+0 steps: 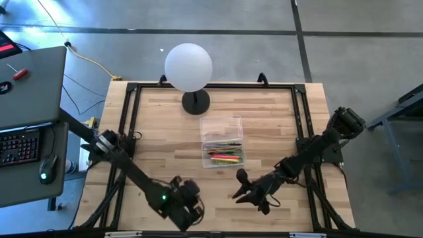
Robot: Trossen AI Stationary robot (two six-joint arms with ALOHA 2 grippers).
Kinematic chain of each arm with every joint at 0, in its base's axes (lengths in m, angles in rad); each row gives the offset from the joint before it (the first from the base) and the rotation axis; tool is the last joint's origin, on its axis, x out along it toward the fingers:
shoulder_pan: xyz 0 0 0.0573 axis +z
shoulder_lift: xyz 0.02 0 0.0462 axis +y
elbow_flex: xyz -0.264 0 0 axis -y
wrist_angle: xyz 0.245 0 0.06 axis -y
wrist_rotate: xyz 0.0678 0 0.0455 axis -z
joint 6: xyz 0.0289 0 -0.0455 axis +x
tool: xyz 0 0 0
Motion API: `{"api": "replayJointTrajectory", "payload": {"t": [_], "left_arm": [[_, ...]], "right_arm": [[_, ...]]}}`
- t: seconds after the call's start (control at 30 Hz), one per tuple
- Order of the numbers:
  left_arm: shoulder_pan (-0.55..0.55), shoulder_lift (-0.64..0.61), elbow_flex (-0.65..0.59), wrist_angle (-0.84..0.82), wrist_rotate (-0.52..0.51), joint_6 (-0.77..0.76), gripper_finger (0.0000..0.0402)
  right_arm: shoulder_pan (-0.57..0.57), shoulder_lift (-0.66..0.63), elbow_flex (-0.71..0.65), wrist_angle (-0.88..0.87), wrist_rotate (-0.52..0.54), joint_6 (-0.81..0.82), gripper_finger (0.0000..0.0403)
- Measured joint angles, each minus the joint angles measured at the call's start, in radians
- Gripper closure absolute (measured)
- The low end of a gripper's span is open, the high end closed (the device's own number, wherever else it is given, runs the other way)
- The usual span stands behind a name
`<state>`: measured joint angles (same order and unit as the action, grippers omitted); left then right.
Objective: Pick & place school supplies into a supply box
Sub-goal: Put the light green crayon into the transparent supply box, then put the orange pencil into the transparent supply box
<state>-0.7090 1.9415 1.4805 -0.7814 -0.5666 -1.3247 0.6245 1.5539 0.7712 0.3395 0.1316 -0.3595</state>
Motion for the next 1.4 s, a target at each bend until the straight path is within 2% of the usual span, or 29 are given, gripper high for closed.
{"api": "replayJointTrajectory", "payload": {"t": [0.07,0.2,0.57,0.83,0.93,1.03,1.13,1.3,1.4], "left_arm": [[-0.017,0.019,-0.004,-0.051,-0.027,-0.073,0.0296],[-0.017,0.076,-0.002,-0.051,-0.033,-0.147,0.0304],[0.055,0.17,-0.001,-0.032,0.071,-0.166,0.0321],[0.067,0.171,-0.001,-0.096,0.102,-0.165,0.0336],[0.068,0.171,0.018,-0.143,0.114,-0.118,0.0342],[0.068,0.174,0.083,-0.242,0.136,-0.02,0.035],[0.068,0.174,0.173,-0.416,0.13,0.051,0.0359],[0.057,0.172,0.384,-0.689,-0.001,0.169,0.0369],[0.048,0.172,0.493,-0.759,-0.013,0.315,0.0367]], "right_arm": [[-0.009,0.0,0.0,0.002,0.0,0.0,0.0329],[-0.024,0.0,0.0,0.005,-0.001,0.0,0.0329],[-0.03,0.0,0.0,0.01,-0.015,0.002,0.0329],[-0.03,0.0,0.0,0.006,-0.034,0.002,0.0329],[-0.03,0.0,0.0,0.005,-0.034,0.002,0.0329],[-0.03,0.0,0.0,0.001,-0.034,0.002,0.0329],[-0.03,0.0,0.0,0.002,-0.034,0.002,0.0329],[-0.03,0.0,0.0,0.002,-0.034,0.003,0.0329],[-0.03,0.0,0.0,0.001,-0.034,0.032,0.0329]]}}
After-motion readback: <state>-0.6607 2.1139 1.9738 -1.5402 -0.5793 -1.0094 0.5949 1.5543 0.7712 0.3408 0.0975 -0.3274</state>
